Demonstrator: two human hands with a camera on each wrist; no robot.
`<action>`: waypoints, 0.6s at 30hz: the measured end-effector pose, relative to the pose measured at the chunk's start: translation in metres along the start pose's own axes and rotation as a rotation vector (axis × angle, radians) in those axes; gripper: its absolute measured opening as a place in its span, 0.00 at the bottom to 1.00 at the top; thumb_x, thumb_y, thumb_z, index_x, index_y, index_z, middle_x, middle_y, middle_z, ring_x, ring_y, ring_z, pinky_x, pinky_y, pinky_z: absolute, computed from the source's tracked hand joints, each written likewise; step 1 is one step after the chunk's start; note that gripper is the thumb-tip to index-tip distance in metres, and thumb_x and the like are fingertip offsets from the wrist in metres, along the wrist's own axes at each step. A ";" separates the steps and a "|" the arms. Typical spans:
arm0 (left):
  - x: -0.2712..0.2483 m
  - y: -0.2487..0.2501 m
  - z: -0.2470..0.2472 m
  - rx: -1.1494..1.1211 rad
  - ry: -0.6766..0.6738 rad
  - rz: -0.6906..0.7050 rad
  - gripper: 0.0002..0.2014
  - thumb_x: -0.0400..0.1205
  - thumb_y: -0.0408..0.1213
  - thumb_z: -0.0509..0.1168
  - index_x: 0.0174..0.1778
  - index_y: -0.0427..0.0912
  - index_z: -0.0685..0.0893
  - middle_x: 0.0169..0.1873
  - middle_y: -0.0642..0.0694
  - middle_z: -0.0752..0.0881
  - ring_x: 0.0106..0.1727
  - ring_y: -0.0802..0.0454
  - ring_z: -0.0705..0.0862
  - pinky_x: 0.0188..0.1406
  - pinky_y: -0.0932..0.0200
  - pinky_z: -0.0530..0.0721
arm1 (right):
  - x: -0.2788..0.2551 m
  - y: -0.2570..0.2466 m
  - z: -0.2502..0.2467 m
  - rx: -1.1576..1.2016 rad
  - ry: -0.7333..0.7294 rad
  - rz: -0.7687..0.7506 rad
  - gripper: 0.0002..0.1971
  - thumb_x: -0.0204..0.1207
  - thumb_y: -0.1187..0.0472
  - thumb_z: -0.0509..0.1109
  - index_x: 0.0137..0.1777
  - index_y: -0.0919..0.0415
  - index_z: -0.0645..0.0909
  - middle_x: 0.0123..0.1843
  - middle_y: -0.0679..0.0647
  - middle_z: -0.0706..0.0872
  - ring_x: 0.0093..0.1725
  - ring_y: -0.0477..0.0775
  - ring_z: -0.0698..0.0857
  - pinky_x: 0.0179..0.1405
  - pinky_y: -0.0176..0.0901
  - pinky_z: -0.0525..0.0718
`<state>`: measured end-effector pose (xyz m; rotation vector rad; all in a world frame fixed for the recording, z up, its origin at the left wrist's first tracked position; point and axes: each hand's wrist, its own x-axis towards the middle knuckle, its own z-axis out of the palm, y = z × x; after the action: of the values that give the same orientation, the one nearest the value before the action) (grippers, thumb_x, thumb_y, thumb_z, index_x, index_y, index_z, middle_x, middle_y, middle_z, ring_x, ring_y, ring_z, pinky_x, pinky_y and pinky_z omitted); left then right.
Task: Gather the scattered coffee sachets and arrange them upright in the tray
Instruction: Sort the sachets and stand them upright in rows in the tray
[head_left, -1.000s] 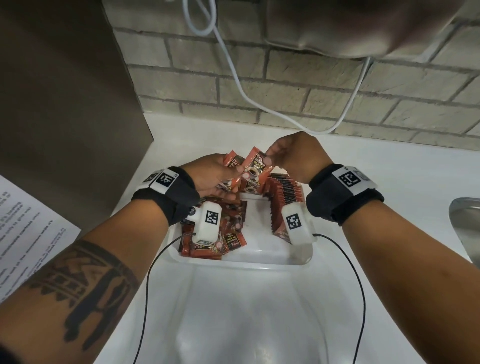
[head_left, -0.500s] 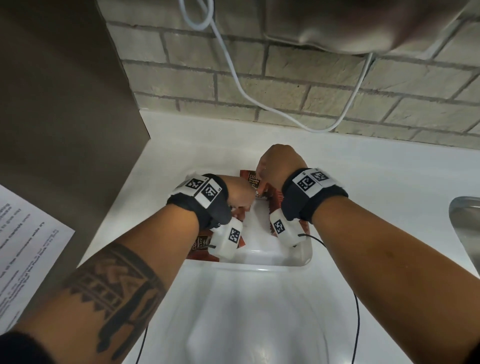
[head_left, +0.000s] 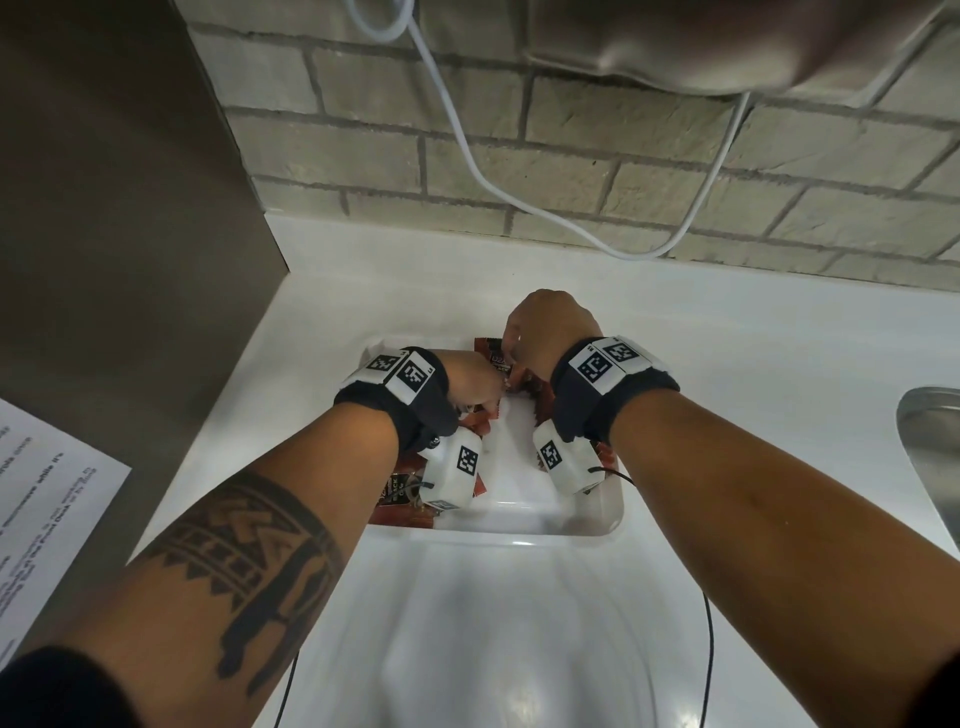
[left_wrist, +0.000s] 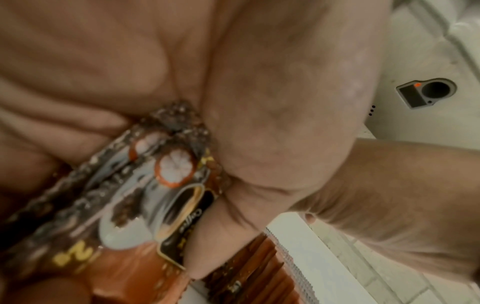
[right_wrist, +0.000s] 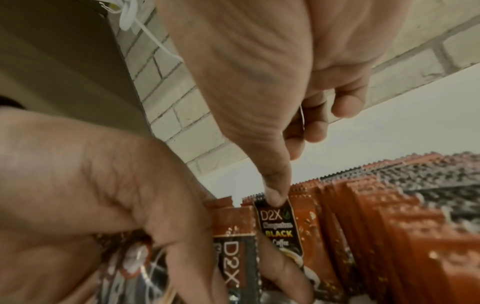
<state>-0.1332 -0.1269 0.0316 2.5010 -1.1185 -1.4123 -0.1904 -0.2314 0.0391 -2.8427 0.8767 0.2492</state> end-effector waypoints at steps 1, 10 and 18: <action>0.001 -0.001 0.000 0.022 -0.009 0.005 0.17 0.88 0.35 0.62 0.68 0.27 0.83 0.65 0.33 0.85 0.51 0.45 0.77 0.34 0.65 0.73 | -0.002 -0.001 -0.001 0.015 0.000 -0.002 0.10 0.75 0.62 0.66 0.48 0.54 0.89 0.51 0.51 0.86 0.49 0.54 0.82 0.44 0.45 0.78; -0.005 -0.002 0.000 0.041 -0.021 0.038 0.17 0.88 0.37 0.62 0.68 0.30 0.84 0.60 0.36 0.86 0.48 0.46 0.79 0.41 0.61 0.77 | -0.009 0.002 -0.009 0.046 0.010 -0.003 0.09 0.77 0.61 0.69 0.52 0.55 0.89 0.54 0.52 0.87 0.55 0.55 0.86 0.56 0.50 0.87; -0.027 -0.013 -0.015 -0.230 0.123 0.058 0.12 0.87 0.33 0.61 0.63 0.34 0.84 0.55 0.39 0.82 0.51 0.44 0.82 0.56 0.51 0.85 | -0.030 0.013 -0.034 0.304 0.047 -0.048 0.13 0.75 0.64 0.65 0.42 0.52 0.91 0.48 0.45 0.91 0.50 0.49 0.86 0.50 0.43 0.85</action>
<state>-0.1234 -0.1051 0.0553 2.3401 -0.9393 -1.2729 -0.2187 -0.2318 0.0770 -2.5910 0.7782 0.0380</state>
